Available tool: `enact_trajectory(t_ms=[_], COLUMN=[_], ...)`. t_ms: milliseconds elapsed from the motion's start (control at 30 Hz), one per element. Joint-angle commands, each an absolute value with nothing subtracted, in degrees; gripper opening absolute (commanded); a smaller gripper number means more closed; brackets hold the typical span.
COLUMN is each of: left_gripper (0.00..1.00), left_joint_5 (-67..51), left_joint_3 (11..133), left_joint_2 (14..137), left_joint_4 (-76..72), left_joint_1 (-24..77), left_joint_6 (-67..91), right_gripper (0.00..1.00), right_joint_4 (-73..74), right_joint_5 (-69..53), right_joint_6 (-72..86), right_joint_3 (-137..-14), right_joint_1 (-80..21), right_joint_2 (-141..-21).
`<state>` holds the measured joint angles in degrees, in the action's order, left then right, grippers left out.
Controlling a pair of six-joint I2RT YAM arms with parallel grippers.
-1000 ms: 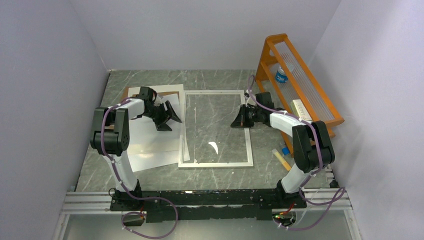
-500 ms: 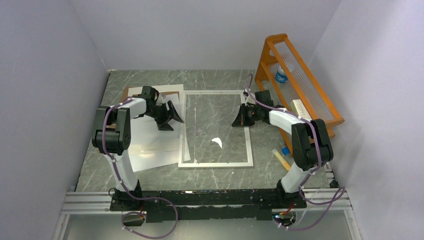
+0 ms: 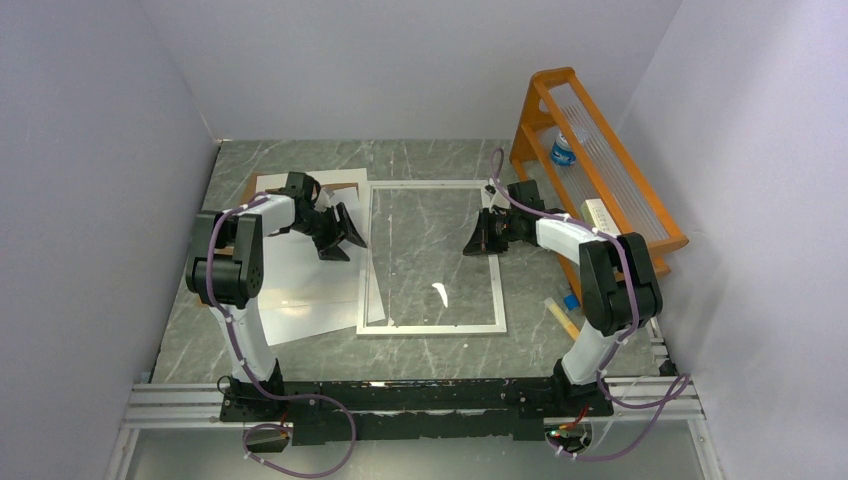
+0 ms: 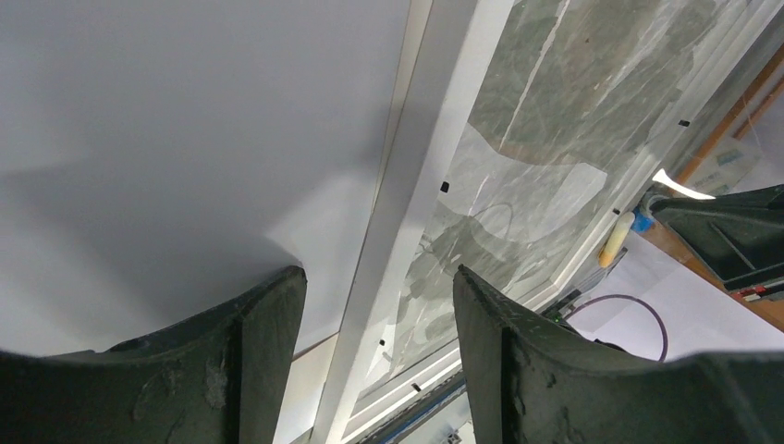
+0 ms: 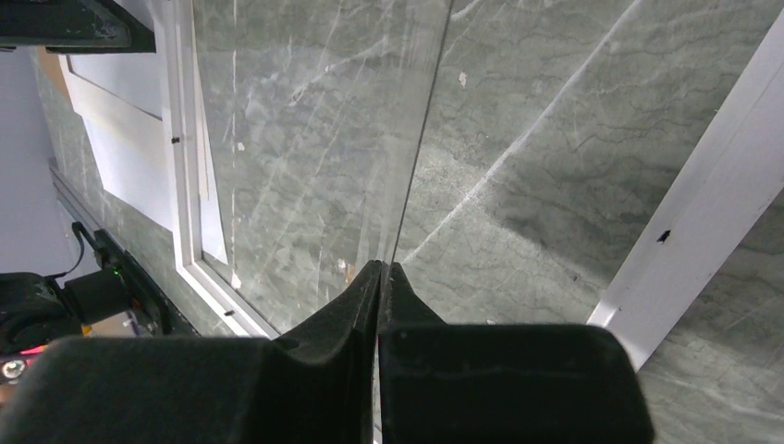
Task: Put the photo into the frame
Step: Adjust the photo frame item on the photo frame.
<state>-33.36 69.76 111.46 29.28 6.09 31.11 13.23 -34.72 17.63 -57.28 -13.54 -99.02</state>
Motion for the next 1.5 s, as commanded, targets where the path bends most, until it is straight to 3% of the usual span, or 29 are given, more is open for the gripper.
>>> enact_trajectory(t_ms=[0,300,467,867,1167,1300,1467], left_gripper=[0.66,0.66,0.66,0.69,0.75,0.75,0.75], left_joint_5=[-30.8,-29.4,-25.7,-25.9,-23.1,-22.5,-22.3], left_joint_3=[68.8,68.9,68.9,69.5,71.1,71.4,71.9], left_joint_2=[114.5,114.2,113.5,112.2,111.8,111.2,110.7], left_joint_4=[28.1,28.8,30.2,30.3,32.4,32.6,32.8], left_joint_1=[7.3,7.3,7.3,7.3,7.3,7.3,7.3], left_joint_6=[29.9,29.8,30.0,30.0,28.7,28.8,28.9], right_gripper=[0.06,0.06,0.12,0.50,0.79,0.81,0.76], right_joint_4=[10.6,14.0,14.8,17.7,22.0,26.0,28.3], right_joint_5=[-35.4,-32.4,-31.6,-29.6,-20.7,-16.9,-11.1], right_joint_6=[21.1,24.0,24.7,25.3,21.8,21.1,21.8], right_joint_3=[-57.9,-59.8,-60.2,-62.3,-62.4,-63.4,-63.4], right_joint_1=[-13.9,-13.9,-13.9,-13.9,-14.1,-14.0,-14.1], right_joint_2=[-99.3,-101.9,-102.5,-101.2,-97.9,-97.0,-94.6])
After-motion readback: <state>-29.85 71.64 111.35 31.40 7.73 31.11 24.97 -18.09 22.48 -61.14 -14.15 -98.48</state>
